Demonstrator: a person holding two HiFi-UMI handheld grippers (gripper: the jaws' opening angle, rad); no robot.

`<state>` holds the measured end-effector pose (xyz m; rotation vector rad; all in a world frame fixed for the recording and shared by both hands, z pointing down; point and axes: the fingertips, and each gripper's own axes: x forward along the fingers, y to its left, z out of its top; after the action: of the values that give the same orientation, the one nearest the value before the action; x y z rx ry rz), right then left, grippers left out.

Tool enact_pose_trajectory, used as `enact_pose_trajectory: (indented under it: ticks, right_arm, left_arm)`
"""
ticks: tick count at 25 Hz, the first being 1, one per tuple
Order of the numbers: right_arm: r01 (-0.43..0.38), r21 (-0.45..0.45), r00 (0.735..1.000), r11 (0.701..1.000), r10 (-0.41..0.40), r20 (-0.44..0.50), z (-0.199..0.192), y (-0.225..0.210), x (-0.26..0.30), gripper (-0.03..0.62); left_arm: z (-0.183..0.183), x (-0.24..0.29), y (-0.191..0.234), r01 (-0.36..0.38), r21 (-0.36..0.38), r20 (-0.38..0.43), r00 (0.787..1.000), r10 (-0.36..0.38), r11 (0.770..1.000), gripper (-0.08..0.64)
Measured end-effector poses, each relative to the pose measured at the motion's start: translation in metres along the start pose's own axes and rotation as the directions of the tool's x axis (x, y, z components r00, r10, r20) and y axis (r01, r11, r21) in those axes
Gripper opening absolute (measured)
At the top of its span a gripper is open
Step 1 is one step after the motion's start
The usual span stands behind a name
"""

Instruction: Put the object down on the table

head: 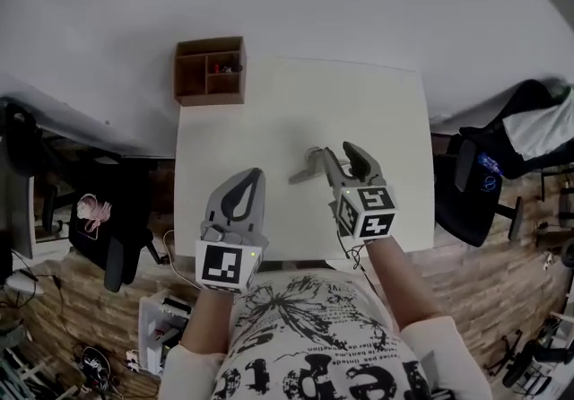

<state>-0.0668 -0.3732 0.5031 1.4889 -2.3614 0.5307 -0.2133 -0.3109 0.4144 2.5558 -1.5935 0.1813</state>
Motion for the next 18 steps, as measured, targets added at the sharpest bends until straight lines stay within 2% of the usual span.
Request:
enact_pose_trajectory:
  ticks: [4,9,15,18]
  right_arm:
    - [-0.012,-0.043,0.986,0.999,0.019,0.165,0.047,0.004,-0.036,0.092]
    - [0.003,-0.079,0.955,0.997,0.021,0.295,0.086,0.001,-0.079,-0.008]
    - [-0.015,-0.138,0.906,0.990,0.072,0.417,0.110,0.004,-0.122,-0.008]
    - [-0.013,-0.153,0.895,0.988,0.080,0.439,0.113,0.003,-0.133,-0.008]
  left_arm:
    - [0.023,-0.004,-0.008,-0.016,0.038,0.055,0.998,0.014,0.999,0.012]
    - [0.050,-0.012,-0.017,-0.035,0.036,0.107,0.994,0.031,0.999,0.012]
    - [0.067,-0.020,-0.020,-0.073,0.076,0.126,0.990,0.064,0.994,0.012]
    - [0.073,-0.022,-0.019,-0.094,0.084,0.129,0.988,0.083,0.992,0.012]
